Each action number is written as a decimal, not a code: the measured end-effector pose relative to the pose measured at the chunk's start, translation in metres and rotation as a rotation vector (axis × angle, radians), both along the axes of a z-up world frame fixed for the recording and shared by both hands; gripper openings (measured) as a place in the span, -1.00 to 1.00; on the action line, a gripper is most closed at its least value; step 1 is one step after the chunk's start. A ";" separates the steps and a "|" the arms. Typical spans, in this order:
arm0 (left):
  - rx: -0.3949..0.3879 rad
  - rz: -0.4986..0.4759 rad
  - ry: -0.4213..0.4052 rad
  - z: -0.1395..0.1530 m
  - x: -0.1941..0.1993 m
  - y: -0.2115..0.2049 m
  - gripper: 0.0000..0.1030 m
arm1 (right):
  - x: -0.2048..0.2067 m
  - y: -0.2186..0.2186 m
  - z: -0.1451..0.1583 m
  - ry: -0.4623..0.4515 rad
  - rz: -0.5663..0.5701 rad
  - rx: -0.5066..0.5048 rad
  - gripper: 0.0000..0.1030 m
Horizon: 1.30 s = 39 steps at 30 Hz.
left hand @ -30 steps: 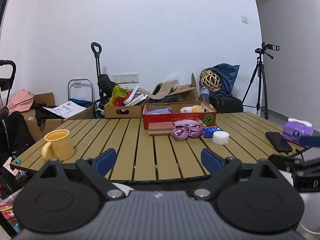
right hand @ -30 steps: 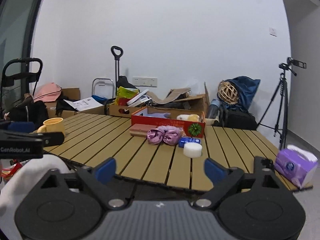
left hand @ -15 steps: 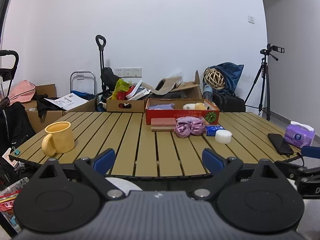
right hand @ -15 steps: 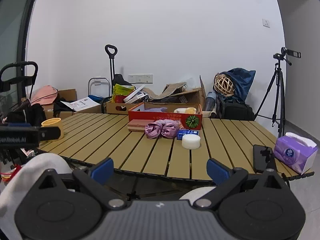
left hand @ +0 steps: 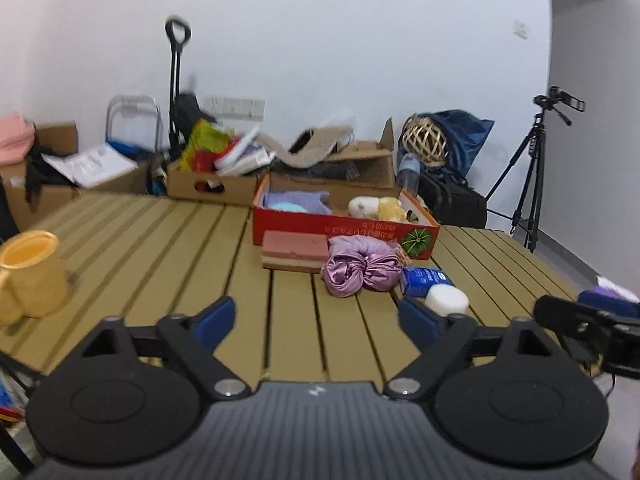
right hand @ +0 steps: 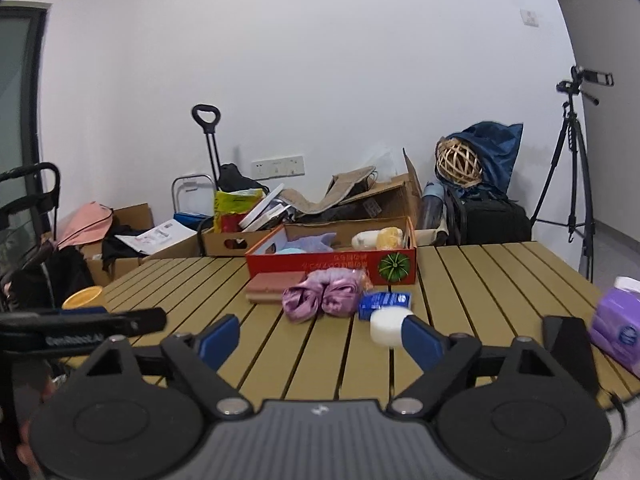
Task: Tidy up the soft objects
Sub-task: 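Reach both tools to the pink satin scrunchie and close on it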
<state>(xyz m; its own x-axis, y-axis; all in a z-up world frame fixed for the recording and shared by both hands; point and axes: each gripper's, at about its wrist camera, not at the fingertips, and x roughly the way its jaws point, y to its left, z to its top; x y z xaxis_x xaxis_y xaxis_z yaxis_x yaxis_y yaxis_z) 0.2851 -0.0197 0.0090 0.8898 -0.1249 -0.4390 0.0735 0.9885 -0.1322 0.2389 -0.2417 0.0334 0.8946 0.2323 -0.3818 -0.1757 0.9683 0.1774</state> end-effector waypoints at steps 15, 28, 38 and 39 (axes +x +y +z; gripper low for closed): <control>-0.191 0.017 0.204 -0.067 0.239 -0.007 -0.08 | 0.275 0.000 -0.085 0.294 -0.108 0.292 -0.08; -0.232 -0.112 0.263 -0.087 0.250 -0.003 -0.82 | 0.306 0.014 -0.112 0.337 -0.042 0.221 -0.66; -0.221 -0.100 0.260 -0.066 0.219 0.010 -0.84 | 0.276 0.029 -0.087 0.328 0.027 0.168 -0.72; -0.194 -0.082 0.261 -0.066 0.211 0.011 -0.83 | 0.269 0.031 -0.088 0.344 0.039 0.151 -0.71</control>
